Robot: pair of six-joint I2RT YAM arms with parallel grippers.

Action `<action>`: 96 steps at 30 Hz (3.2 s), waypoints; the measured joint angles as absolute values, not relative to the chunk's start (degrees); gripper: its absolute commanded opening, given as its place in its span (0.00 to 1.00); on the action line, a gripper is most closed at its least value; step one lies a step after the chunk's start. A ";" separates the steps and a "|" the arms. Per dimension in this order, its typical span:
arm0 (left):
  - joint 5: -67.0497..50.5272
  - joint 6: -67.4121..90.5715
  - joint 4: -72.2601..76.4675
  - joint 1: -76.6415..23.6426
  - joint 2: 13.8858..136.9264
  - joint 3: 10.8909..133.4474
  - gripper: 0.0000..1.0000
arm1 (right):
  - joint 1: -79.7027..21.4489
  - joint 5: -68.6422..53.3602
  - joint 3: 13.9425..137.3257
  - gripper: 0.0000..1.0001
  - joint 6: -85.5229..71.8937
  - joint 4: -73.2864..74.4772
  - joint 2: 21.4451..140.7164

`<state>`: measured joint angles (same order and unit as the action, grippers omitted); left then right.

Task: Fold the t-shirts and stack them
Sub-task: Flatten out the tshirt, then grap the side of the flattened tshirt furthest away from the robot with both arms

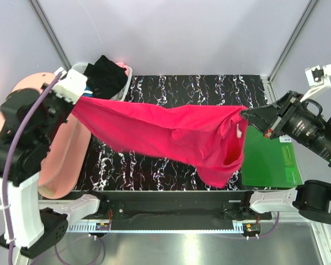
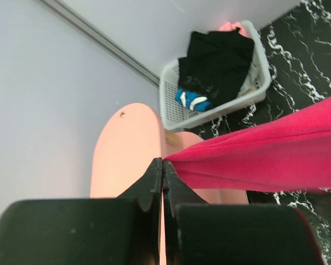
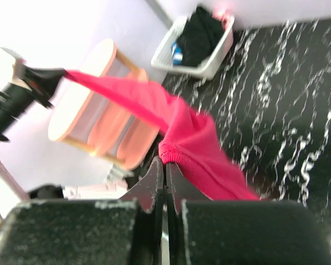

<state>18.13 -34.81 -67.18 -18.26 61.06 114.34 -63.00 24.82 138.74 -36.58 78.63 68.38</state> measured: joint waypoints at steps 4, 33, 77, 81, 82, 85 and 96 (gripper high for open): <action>18.79 -35.62 -68.53 -18.26 55.57 114.52 0.00 | -63.00 21.23 128.44 0.00 -38.98 78.78 62.24; 13.65 -37.50 -48.95 -15.00 68.82 76.38 0.00 | -72.86 51.03 99.94 0.00 -51.31 79.11 53.36; 17.15 -35.29 -25.65 -15.46 86.89 67.79 0.00 | -2.87 -1.48 98.91 0.69 -24.73 49.87 109.10; 17.19 -35.20 -25.58 -16.14 85.97 67.70 0.00 | -9.65 -3.99 88.92 0.67 -25.61 49.08 101.34; 17.21 -35.09 -25.56 -16.34 85.91 67.59 0.00 | -11.84 -4.71 86.48 0.67 -25.91 48.69 99.90; 17.30 -34.85 -25.61 -16.99 85.86 66.94 0.00 | -16.91 -7.33 79.50 0.67 -26.68 47.44 96.99; 18.06 -34.33 -25.69 -18.63 85.86 66.15 0.00 | -23.75 -10.04 62.15 0.66 -29.23 44.16 92.16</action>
